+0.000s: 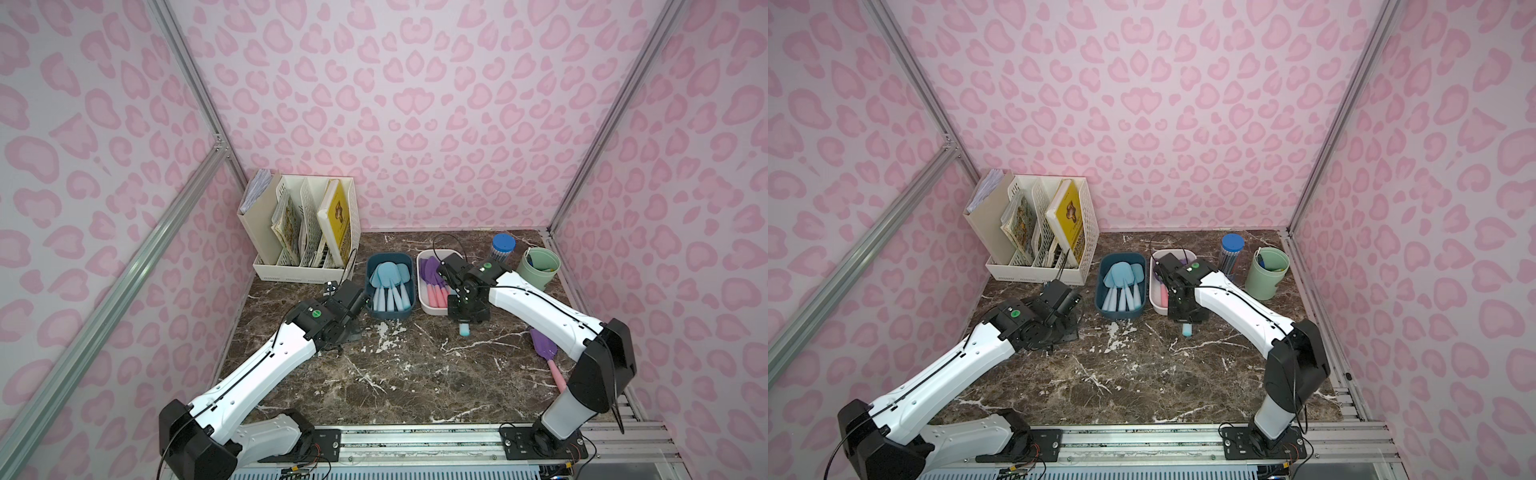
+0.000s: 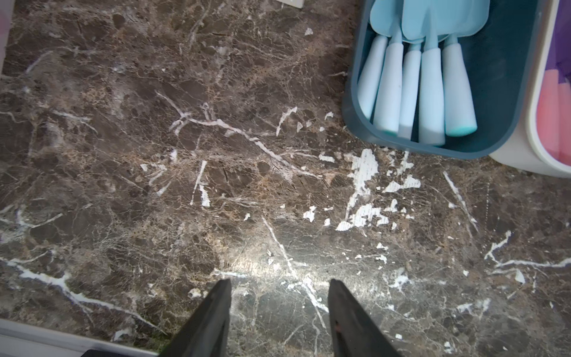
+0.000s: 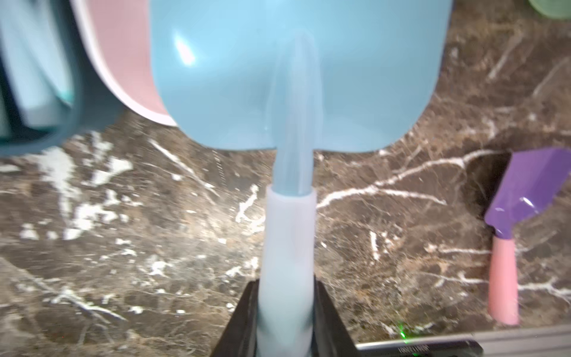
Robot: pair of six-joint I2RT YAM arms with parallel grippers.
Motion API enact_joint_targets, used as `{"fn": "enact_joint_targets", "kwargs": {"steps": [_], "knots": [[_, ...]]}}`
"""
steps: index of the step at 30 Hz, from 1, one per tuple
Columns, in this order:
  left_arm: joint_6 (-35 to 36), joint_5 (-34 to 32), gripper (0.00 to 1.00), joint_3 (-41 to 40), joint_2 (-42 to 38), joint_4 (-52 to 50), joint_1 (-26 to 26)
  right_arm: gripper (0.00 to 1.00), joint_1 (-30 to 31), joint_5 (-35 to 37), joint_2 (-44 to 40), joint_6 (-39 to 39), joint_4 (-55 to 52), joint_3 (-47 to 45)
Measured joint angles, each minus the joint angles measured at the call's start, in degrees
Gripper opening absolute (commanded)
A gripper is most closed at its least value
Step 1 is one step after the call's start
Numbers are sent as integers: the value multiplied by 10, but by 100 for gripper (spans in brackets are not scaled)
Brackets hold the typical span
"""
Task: Sort the small shovels by color and place them into the storage box
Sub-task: Pick up the shovel from the center of the board, then place the shovel in the storage box.
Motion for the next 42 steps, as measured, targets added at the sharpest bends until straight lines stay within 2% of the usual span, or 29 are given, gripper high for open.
{"fn": "enact_joint_targets", "kwargs": {"steps": [7,13,15,26,31,39,42], "knots": [[27,-2,56,-6,-38,-18,40,14,21,-30,179,-15,-1,258],[30,-5,56,3,-51,-40,49,15,34,-78,380,-33,-6,526],[30,-6,56,3,-55,-44,50,15,33,-99,427,-40,-6,575],[30,-9,56,-2,-74,-69,54,15,33,-157,504,-30,40,565],[30,-10,56,-7,-78,-70,55,17,41,-163,509,-30,43,565],[31,-10,56,-10,-79,-70,56,26,43,-164,518,-30,46,555],[33,-10,56,-10,-79,-70,56,32,43,-164,518,-30,46,555]]}}
